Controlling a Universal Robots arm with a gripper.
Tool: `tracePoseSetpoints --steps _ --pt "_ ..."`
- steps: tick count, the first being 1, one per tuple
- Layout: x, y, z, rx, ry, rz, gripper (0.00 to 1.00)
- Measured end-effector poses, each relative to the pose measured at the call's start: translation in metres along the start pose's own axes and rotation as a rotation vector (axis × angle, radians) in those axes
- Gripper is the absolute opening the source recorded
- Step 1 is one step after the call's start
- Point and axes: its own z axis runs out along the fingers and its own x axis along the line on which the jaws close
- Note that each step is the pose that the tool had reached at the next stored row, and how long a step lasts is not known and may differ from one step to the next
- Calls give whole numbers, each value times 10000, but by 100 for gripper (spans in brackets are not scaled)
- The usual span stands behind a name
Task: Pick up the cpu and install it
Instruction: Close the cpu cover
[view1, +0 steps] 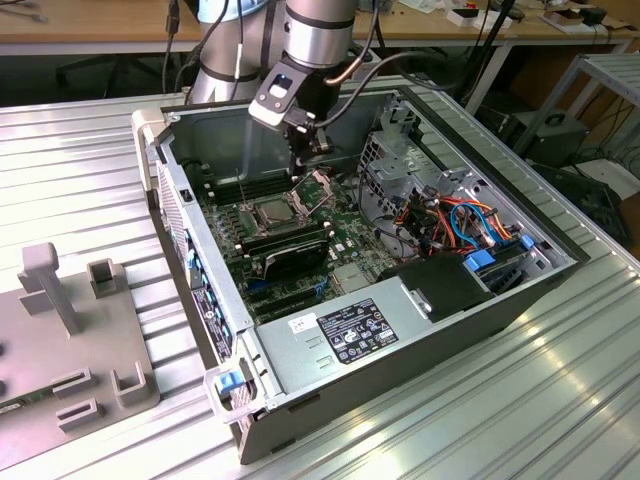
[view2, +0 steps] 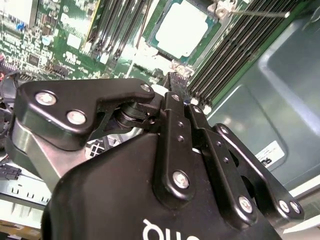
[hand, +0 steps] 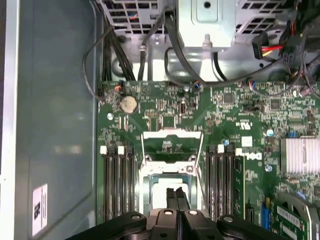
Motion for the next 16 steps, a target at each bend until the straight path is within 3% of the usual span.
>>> tracePoseSetpoints --steps 6,11,12,16 --pt "1 147 7 0 0 -1 11" --pt "2 294 15 0 -1 0 11" --pt "3 347 17 1 -2 -1 11" --pt "4 448 24 -1 2 -1 11"
